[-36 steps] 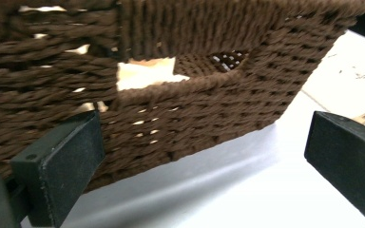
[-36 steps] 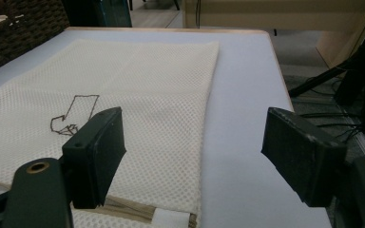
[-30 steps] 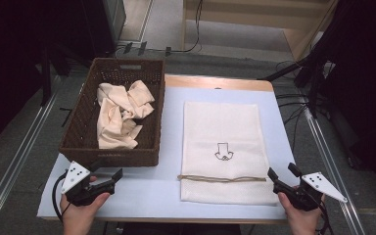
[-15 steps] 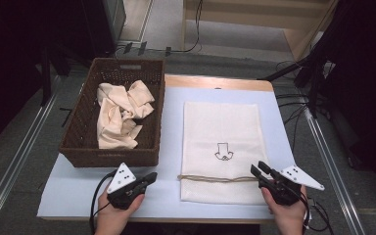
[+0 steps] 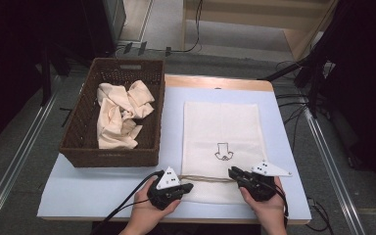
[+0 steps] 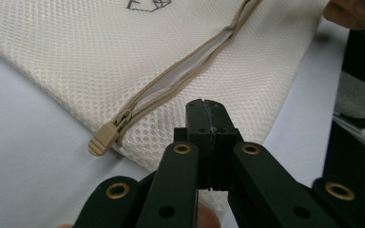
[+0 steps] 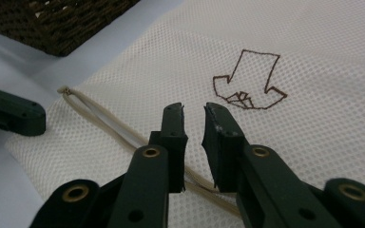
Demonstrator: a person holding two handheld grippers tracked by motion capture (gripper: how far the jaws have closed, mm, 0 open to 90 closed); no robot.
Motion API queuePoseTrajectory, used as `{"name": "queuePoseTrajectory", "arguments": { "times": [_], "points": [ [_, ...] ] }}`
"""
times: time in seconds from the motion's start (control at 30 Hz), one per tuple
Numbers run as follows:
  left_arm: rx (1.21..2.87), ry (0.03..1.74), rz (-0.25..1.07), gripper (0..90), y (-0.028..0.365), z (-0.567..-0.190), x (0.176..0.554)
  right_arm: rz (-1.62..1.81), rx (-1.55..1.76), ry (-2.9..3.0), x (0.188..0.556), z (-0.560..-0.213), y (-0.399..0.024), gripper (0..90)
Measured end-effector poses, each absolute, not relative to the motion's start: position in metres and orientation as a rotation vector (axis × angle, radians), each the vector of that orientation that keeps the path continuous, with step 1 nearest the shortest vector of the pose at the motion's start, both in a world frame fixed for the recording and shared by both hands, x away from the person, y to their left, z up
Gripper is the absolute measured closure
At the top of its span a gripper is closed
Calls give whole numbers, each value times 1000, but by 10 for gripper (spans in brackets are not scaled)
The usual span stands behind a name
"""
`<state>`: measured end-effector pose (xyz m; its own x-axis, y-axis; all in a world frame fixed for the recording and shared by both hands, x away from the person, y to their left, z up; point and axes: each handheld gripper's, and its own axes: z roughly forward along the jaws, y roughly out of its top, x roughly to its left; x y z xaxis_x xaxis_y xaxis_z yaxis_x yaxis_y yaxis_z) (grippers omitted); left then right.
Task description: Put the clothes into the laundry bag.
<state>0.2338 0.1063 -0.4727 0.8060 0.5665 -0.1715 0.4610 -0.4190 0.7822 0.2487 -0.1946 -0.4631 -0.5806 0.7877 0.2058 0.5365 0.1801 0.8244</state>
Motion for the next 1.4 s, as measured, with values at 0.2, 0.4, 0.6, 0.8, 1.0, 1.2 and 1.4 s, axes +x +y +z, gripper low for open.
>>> {"name": "queuePoseTrajectory", "arguments": {
  "times": [0.2,0.4,0.6,0.8,1.0,1.2,1.4],
  "points": [
    [2088,837,95,900,112,-477,240,1328,1178,2325,252,-470,-183,685],
    [2144,830,82,900,107,-478,241,1154,1126,2421,255,-480,-171,826],
    [2147,826,90,900,106,-479,241,1240,1134,2321,265,-462,-169,900],
    [2147,824,94,900,106,-479,240,1282,1161,2140,272,-455,-165,900],
    [2138,829,69,900,108,-479,242,1491,1118,2170,265,-453,-180,615],
    [2142,829,62,900,108,-479,242,1297,1093,2238,259,-455,-188,337],
    [2141,830,56,900,108,-479,243,1175,1170,2301,263,-464,-198,265]
  ]
}}
